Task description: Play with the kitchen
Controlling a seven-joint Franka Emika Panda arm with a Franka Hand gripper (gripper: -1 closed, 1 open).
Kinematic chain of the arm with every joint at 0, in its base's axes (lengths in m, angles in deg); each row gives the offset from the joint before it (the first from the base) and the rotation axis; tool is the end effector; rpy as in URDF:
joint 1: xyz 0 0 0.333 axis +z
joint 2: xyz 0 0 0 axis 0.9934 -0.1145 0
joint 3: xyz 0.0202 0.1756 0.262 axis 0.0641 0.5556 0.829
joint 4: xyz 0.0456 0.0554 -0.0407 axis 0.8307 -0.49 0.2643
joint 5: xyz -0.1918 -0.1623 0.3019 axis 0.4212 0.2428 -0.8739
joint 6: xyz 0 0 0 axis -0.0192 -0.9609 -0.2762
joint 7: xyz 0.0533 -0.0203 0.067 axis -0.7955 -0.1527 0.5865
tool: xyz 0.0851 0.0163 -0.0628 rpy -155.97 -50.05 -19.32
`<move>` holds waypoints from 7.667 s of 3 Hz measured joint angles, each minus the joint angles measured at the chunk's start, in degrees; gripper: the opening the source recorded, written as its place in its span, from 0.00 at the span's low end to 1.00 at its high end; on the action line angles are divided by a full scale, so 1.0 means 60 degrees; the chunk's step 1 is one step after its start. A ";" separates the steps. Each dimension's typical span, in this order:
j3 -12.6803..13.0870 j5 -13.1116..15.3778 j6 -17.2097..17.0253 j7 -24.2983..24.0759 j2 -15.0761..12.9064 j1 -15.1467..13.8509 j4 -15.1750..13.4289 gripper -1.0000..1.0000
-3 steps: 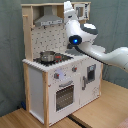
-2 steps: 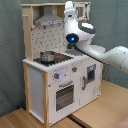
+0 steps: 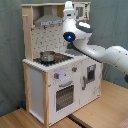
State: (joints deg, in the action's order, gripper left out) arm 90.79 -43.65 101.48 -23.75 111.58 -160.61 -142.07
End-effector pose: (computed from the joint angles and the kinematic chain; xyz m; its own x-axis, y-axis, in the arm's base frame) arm 0.4378 0.4445 0.6987 0.3872 0.7336 0.5585 -0.6843 -0.1773 0.7073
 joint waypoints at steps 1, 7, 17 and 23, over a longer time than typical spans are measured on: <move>0.0114 -0.0434 -0.0295 -0.0017 -0.0001 -0.0519 0.0602 0.00; 0.0822 -0.1967 -0.2960 -0.0025 -0.1369 -0.3031 0.3170 0.00; -0.1423 -0.0411 -0.0607 0.0077 -0.1391 0.2382 -0.3889 0.00; -0.2518 -0.0209 0.3081 0.0056 -0.0999 0.4154 -0.6314 1.00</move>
State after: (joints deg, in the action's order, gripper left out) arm 75.68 -44.90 119.97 -23.42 105.59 -135.68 -179.95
